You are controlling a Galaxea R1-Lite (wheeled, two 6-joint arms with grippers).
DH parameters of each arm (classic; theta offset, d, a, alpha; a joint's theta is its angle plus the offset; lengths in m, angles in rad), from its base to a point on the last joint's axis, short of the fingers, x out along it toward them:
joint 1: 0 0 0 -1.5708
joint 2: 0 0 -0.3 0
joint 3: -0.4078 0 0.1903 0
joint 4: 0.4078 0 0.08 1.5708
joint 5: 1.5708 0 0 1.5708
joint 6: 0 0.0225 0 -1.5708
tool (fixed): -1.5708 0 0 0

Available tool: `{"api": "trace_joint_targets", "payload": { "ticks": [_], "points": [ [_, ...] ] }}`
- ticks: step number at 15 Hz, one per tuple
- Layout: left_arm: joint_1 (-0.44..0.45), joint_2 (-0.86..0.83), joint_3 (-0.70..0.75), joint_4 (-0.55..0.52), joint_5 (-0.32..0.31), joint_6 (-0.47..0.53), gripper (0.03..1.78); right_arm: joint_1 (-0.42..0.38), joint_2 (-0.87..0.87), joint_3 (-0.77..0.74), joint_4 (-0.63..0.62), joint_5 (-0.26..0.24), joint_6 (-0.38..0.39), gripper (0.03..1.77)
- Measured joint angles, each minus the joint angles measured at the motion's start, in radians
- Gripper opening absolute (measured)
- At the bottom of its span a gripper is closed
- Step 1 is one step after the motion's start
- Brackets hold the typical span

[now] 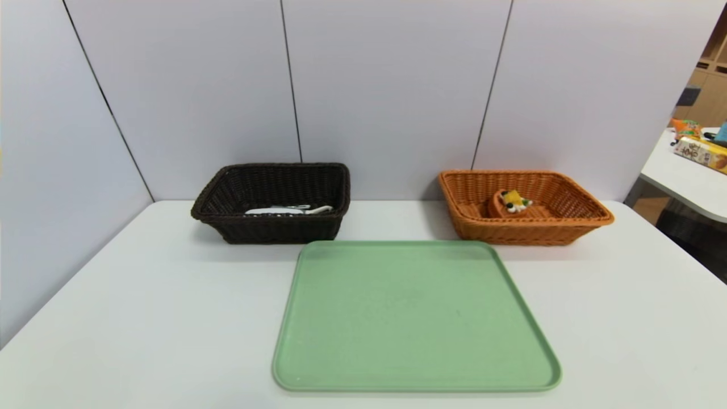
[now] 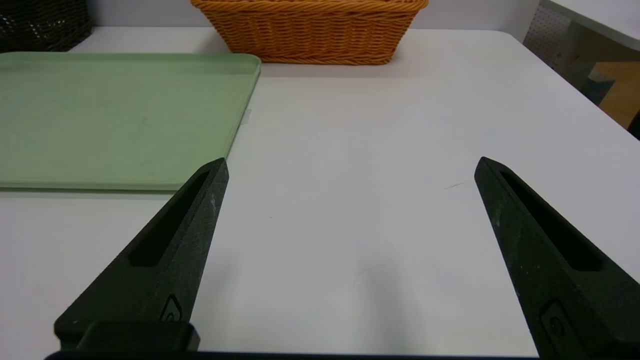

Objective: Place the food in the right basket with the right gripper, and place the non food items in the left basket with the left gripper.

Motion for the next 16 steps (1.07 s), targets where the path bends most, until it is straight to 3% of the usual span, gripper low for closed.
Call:
{"api": "trace_joint_targets", "payload": {
  "ticks": [16],
  "points": [
    [0.001, 0.000, 0.000, -0.003, 0.001, -0.017, 1.69, -0.002, -0.001, 0.000, 0.002, -0.003, 0.022, 1.70]
  ]
}}
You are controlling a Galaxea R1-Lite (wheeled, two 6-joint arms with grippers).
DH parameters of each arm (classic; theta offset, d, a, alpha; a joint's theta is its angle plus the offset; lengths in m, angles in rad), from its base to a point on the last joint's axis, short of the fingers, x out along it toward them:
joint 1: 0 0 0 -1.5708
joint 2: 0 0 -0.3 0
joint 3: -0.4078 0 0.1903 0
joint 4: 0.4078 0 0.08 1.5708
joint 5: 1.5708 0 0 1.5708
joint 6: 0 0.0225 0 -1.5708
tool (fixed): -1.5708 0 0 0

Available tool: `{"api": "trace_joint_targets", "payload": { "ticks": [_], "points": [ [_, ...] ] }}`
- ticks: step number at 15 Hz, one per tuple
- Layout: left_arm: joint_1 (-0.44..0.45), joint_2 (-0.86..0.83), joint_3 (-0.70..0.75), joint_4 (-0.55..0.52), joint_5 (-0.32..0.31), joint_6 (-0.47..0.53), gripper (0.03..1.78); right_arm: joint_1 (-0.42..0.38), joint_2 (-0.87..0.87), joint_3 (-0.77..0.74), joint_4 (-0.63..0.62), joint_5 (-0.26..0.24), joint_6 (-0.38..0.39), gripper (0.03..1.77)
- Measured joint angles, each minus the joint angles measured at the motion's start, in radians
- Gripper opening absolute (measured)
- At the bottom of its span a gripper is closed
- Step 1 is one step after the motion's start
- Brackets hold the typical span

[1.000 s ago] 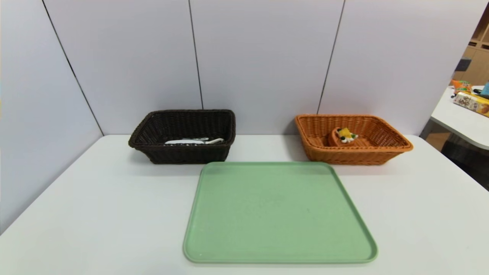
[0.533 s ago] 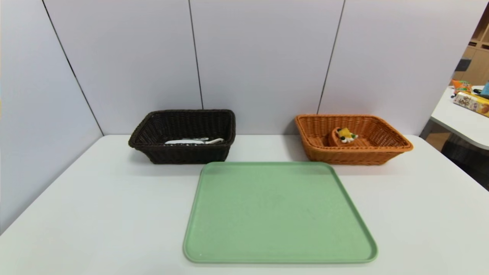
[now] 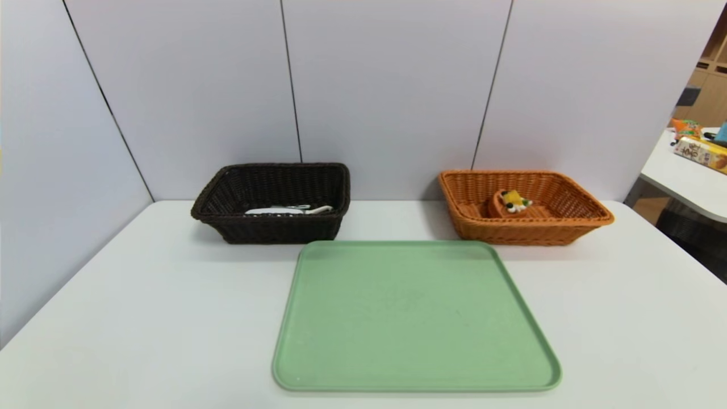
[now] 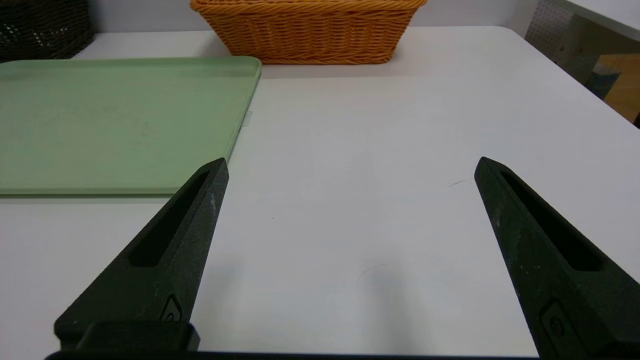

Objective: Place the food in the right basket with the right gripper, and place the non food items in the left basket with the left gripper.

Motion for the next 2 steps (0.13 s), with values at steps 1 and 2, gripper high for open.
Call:
{"api": "trace_joint_targets", "payload": {
  "ticks": [1, 2],
  "points": [
    [0.000, 0.000, 0.000, 0.000, 0.001, 0.000, 1.69, 0.000, 0.000, 0.000, -0.001, 0.001, 0.000, 1.70],
    [0.000, 0.000, 0.000, 0.000, 0.000, 0.000, 1.69, 0.000, 0.000, 0.000, 0.000, 0.000, 0.000, 1.70]
  ]
}}
